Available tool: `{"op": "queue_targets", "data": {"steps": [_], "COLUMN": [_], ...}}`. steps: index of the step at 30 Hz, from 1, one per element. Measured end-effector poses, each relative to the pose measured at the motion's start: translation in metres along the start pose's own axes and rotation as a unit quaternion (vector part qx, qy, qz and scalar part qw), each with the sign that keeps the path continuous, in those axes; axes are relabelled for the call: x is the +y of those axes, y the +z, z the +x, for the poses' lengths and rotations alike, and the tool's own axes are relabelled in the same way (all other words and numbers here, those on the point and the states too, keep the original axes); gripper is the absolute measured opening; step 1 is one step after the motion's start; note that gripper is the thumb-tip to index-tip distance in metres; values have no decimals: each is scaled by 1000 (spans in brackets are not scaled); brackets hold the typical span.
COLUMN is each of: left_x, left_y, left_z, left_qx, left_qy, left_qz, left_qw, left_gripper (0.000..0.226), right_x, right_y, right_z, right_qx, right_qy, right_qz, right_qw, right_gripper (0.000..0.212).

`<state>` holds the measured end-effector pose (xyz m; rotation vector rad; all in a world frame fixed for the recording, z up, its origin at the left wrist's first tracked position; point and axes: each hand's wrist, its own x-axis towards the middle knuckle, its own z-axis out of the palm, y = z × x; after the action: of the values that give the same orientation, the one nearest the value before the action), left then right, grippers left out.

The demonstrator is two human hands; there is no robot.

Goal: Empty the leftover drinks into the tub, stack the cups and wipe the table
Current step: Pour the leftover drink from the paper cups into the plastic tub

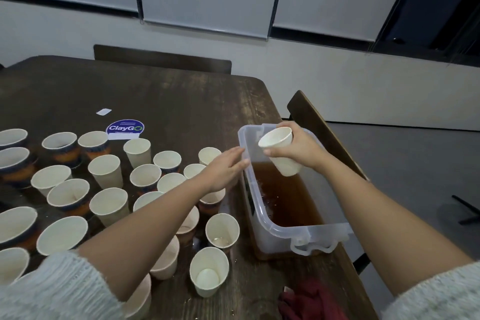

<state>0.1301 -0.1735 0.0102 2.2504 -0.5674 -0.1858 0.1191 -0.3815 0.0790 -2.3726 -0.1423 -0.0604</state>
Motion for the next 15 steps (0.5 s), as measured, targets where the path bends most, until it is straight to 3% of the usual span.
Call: {"op": "queue_targets", "data": {"steps": [4,7,12,15], "left_x": [-4,-20,-62,-95], "left_y": [-39,-73,-143,-176], "left_z": [-22,-45,-95,-121], "left_qx": [42,92,215,241], "left_qy": [-11,-13,-30,-53], "left_qz": [-55,-134,-133,-117], "left_qw": [997,987,967,962], "left_gripper": [66,63,65,65], "right_x": [-44,-85,-162,-197], "right_y": [38,80,158,198], "right_z": [20,34,51,63], "right_qx": [29,9,-40,-93], "right_qy": [-7,-31,-67,-91], "right_qz": [139,201,215,192], "right_qw": [990,979,973,973], "right_gripper": [70,72,75,78]}}
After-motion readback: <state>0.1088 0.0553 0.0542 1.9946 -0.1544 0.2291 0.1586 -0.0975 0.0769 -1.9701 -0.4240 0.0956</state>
